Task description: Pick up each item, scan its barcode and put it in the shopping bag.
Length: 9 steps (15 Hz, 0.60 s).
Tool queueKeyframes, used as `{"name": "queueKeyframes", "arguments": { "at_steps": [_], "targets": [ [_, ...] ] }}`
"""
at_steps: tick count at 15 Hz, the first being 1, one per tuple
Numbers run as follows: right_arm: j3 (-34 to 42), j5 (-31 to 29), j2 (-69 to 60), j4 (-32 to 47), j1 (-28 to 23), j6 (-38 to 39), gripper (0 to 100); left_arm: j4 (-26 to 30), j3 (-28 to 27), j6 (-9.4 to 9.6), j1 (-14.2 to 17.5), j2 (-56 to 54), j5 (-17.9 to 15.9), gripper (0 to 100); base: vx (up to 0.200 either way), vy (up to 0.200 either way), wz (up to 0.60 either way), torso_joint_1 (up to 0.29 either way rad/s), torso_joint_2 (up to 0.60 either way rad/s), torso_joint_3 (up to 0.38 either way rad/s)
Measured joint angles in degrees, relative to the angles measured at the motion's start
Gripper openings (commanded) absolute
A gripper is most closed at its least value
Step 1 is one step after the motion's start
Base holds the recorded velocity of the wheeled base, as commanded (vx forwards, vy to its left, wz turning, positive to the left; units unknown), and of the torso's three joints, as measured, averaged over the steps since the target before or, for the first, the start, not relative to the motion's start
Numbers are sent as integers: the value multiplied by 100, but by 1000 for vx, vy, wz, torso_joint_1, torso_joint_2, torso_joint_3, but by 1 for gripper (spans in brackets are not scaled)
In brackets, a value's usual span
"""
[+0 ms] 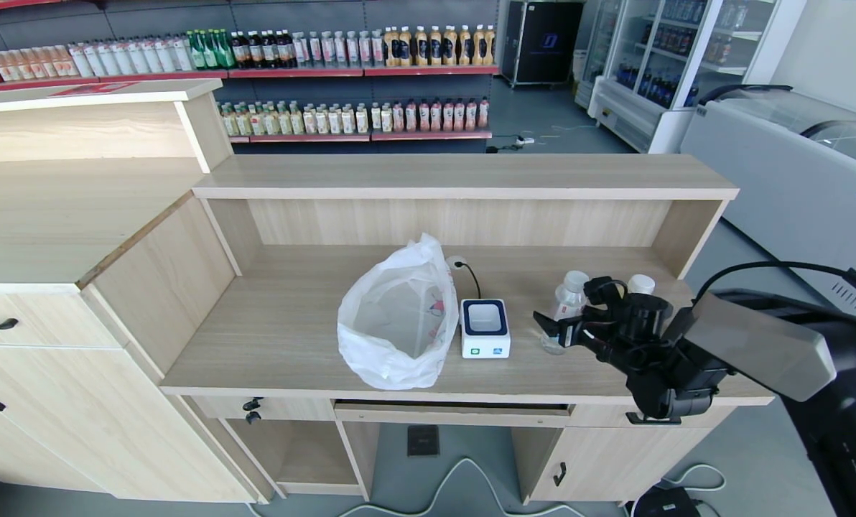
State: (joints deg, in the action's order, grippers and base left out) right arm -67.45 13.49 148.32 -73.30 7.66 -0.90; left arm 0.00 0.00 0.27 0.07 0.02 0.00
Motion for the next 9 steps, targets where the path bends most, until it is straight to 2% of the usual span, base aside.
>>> {"name": "queueKeyframes", "arguments": {
  "at_steps": [9],
  "targets": [
    [-369, 115, 167, 12, 118, 30, 100, 0, 0, -2, 2, 0, 0, 100, 0, 0, 0, 0, 0, 0]
  ]
}}
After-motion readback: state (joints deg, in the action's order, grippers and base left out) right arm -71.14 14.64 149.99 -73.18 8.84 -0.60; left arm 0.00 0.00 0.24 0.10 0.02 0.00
